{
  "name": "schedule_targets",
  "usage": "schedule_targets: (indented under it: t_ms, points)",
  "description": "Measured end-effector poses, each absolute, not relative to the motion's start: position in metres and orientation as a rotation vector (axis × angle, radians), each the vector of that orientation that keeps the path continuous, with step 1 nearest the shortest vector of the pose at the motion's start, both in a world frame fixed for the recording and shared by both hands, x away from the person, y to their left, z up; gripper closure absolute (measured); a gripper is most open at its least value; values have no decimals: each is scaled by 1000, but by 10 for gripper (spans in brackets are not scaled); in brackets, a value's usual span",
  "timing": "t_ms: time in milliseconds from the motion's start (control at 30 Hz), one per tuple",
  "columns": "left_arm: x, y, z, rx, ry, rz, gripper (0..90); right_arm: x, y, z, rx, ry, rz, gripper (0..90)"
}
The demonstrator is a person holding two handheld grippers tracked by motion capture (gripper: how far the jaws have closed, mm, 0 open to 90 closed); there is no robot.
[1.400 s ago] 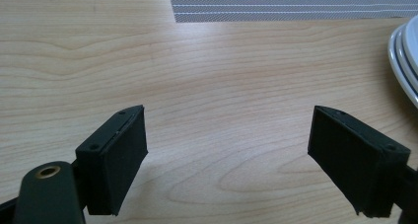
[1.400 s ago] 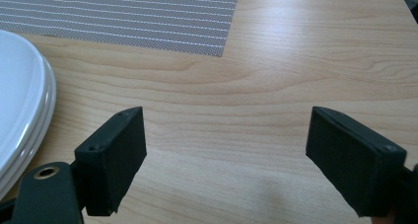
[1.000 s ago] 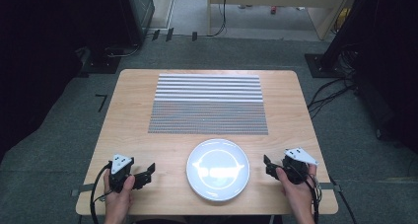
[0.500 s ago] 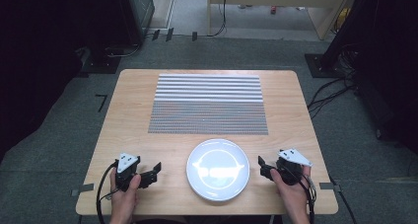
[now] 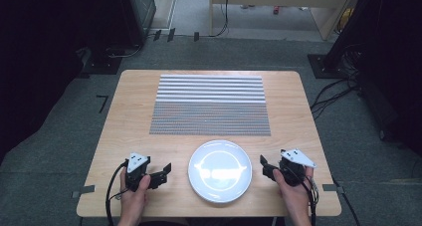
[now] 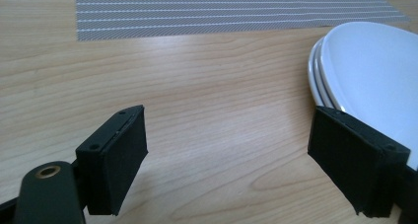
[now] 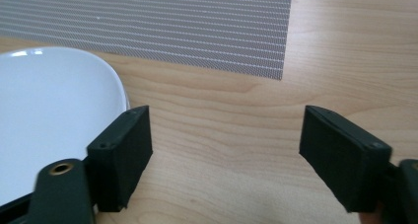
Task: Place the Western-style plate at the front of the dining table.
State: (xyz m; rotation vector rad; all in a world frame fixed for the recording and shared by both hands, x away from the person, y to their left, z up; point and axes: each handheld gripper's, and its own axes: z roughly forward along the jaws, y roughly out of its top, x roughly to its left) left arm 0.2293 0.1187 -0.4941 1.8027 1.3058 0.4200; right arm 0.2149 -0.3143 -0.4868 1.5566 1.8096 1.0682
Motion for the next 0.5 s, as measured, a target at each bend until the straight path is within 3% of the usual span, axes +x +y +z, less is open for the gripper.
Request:
schedule_targets:
  t_ms: [500]
  points:
    - [242,87,-487,1812,1255,384,149,232,-299,-473,1599,1767,1189,270]
